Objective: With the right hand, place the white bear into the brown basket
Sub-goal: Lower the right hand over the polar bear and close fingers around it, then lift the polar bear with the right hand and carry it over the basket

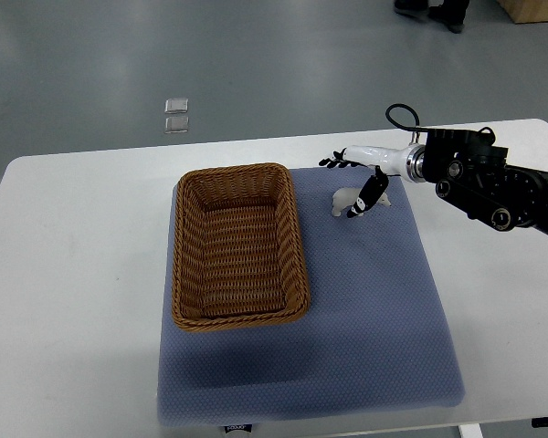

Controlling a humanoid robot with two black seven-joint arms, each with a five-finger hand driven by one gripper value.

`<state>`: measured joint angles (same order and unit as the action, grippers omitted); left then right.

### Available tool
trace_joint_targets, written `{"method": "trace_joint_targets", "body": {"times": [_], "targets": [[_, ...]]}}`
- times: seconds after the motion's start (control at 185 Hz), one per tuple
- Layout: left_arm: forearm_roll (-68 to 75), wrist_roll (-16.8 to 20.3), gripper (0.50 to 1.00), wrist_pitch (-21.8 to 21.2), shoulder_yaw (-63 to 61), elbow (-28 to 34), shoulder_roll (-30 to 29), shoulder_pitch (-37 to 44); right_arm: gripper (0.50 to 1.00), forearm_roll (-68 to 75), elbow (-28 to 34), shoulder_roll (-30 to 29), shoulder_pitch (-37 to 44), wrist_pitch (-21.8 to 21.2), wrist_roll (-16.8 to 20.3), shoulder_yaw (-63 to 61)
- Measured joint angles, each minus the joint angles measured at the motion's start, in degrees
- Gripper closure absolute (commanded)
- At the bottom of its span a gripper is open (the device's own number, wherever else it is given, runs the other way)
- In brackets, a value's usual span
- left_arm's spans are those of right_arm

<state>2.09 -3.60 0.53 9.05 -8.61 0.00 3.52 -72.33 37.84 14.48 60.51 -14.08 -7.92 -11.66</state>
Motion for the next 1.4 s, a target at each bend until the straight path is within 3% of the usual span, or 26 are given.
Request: {"method": "trace_joint_targets", "body": {"times": [0.243, 0.825, 1.025, 1.402], "targets": [[0.0, 0.0, 0.5, 0.0, 0.0, 0.0, 0.0, 0.0, 0.738, 0.0, -0.5, 0.1, 0.2, 0.0, -0.1, 1.1], [0.0, 0.0, 0.5, 0.0, 0.0, 0.0, 0.0, 0.0, 0.854, 0.0, -0.6, 0.4, -0.1, 0.1, -0.3, 2.8], [0.0, 0.0, 0.5, 0.0, 0.0, 0.0, 0.0, 0.0, 0.999, 0.0, -0.6, 0.4, -0.1, 0.1, -0.3, 2.8], [0.0, 0.0, 0.5, 0.0, 0.0, 0.0, 0.0, 0.0, 1.0, 0.1, 0.3, 1.2, 0.5, 0.1, -2.2, 2.3]]}}
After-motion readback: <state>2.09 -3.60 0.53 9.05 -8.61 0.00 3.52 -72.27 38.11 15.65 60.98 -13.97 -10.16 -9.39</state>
